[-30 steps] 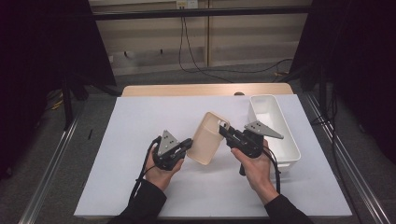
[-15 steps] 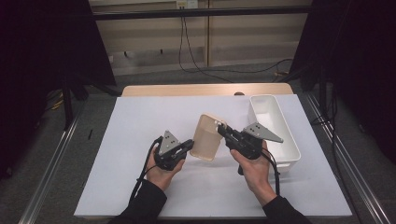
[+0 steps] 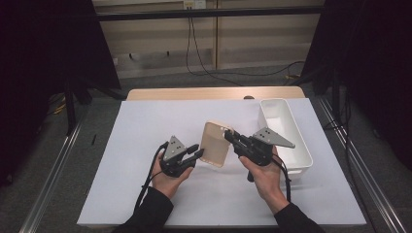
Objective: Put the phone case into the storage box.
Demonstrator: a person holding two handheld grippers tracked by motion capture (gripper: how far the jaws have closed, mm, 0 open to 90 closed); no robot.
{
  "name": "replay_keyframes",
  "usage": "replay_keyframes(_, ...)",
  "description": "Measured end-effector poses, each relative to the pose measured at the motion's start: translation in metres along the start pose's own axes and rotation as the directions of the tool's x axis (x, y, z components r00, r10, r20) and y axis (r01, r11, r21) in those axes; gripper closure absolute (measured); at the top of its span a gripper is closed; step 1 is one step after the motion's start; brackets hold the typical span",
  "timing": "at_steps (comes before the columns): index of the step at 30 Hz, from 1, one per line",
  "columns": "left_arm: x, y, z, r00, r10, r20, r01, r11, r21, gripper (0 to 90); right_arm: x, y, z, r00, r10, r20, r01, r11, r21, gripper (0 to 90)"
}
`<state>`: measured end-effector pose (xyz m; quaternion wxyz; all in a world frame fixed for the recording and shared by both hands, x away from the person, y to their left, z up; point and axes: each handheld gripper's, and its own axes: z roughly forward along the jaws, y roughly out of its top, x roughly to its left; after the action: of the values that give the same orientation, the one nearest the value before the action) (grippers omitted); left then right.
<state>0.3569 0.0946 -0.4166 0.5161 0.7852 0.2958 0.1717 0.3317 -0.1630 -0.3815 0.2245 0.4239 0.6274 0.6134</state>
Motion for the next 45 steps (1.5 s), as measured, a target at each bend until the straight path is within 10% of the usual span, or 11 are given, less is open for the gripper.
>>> replay_keyframes(16, 0.010, 0.002, -0.005, 0.9981, -0.061, -0.009, 0.060, 0.9979, -0.024, 15.9, -0.004, 0.001, -0.002, 0.9994, -0.032, -0.008, 0.032, 0.999, 0.000, 81.7)
replay_keyframes(45, 0.019, -0.006, -0.037, 0.9965, -0.023, -0.081, 0.012, 0.9911, -0.133, 3.7, -0.022, 0.014, -0.017, 0.9992, -0.039, -0.011, 0.038, 0.998, -0.048, 81.6)
